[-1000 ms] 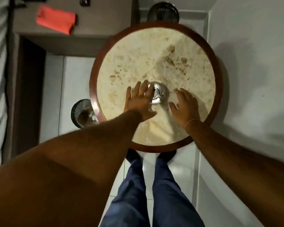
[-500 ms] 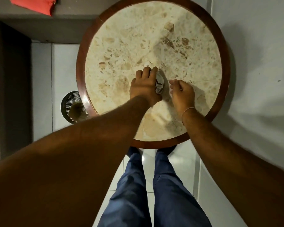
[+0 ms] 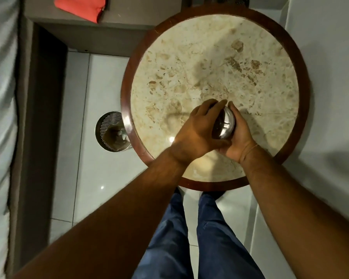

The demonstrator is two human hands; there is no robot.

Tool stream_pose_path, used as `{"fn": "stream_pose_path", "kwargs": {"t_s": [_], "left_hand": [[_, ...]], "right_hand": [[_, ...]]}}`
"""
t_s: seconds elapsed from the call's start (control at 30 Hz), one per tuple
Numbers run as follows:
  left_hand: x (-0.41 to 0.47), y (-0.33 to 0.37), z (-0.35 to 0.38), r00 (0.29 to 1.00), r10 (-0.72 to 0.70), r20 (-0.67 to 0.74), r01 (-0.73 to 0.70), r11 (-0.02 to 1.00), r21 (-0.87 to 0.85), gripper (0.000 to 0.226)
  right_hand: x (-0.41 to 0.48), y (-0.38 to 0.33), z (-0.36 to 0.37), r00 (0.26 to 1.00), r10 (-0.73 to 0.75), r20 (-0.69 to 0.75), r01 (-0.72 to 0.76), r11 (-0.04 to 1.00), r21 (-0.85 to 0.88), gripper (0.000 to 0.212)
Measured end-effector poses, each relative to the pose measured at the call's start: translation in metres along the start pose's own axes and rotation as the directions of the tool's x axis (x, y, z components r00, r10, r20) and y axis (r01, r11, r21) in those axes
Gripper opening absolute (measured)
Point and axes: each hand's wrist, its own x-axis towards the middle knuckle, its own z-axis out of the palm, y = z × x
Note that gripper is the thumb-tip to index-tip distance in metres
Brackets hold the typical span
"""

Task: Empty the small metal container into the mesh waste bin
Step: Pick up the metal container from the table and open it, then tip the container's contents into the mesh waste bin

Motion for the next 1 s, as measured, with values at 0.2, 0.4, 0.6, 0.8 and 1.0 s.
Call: {"fn": "stream_pose_path", "kwargs": {"t_s": [0.2, 0.4, 0.6, 0.8, 1.0], "left_hand": [[-0.041, -0.018, -0.023, 0.972, -0.129, -0.198, 0.083, 0.971, -0.223, 0.106], [-0.125, -0.087, -0.056, 0.73, -0.469, -0.497, 0.339, 0.88, -0.333, 0.104], [-0.23, -0.176, -0.054, 0.382, -0.793, -0.474, 0.706, 0.581, -0.404, 0.099], [-0.294, -0.217, -0.004, 0.231, -0.938, -0.258, 0.789, 0.336, -0.514, 0.1], [-0.3, -0.227, 0.042, 0.24, -0.963, -0.119, 0.709, 0.258, -0.656, 0.098]], "right_hand": [[0.004, 0.022, 0.025, 0.997, 0.054, -0.051, -0.058, 0.995, -0.078, 0.062], [0.009, 0.052, 0.083, 0.987, 0.153, -0.055, -0.162, 0.941, -0.297, 0.078], [0.023, 0.127, 0.188, 0.979, 0.199, 0.052, -0.15, 0.863, -0.481, 0.066], [0.069, 0.234, 0.258, 0.956, -0.271, 0.111, 0.206, 0.352, -0.913, 0.036], [0.144, 0.292, 0.245, 0.893, -0.239, 0.382, 0.307, -0.299, -0.904, 0.074]]}}
